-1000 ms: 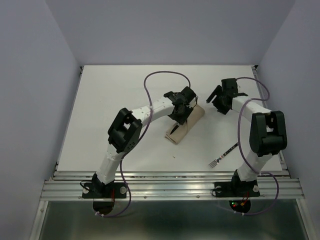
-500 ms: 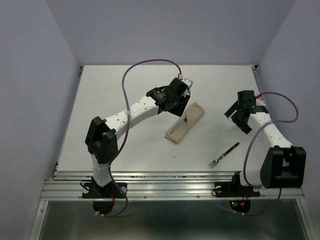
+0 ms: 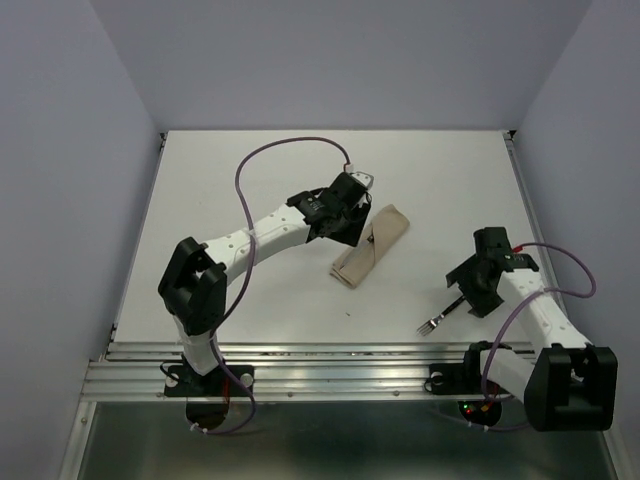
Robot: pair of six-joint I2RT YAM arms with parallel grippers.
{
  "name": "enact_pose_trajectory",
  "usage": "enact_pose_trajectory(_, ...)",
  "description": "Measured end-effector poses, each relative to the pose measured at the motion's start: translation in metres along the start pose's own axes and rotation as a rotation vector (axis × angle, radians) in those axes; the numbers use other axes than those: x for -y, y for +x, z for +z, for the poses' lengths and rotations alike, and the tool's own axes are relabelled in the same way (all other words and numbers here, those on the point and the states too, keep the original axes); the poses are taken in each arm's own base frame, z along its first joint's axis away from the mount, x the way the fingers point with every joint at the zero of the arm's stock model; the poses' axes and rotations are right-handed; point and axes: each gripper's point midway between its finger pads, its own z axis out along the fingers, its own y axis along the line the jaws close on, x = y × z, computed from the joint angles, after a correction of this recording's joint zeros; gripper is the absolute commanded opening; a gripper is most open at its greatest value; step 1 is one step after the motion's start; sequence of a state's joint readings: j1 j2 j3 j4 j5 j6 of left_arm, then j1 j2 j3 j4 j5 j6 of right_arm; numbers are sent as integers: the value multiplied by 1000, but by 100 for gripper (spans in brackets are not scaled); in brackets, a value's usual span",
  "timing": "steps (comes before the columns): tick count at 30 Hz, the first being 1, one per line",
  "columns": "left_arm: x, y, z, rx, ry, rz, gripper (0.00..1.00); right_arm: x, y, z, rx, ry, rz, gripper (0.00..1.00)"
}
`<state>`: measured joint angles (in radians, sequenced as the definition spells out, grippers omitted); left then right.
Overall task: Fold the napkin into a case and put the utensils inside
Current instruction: Pick up the fork from the corner of the board.
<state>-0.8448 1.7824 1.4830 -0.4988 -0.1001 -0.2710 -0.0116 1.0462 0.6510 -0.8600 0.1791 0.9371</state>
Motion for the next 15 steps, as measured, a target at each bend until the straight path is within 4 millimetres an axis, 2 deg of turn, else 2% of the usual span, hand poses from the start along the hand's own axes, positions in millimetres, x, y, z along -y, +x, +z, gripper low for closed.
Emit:
enact_pose_trajectory(4,3,-11,-9,44,15,-12,60,9,15,15,-60,49,6,63)
enact_pose_trajectory(6,3,-15,-12,61,19,-18,60,12,21,23,-81,68,4,48)
enact_pose_trajectory(12,3,-18,-12,74,16,-31,59,14,26,34,-105,84,-16,17)
enact_pose_trajectory(15,3,-18,-12,75,12,-36,59,10,31,33,-120,74,-39,16)
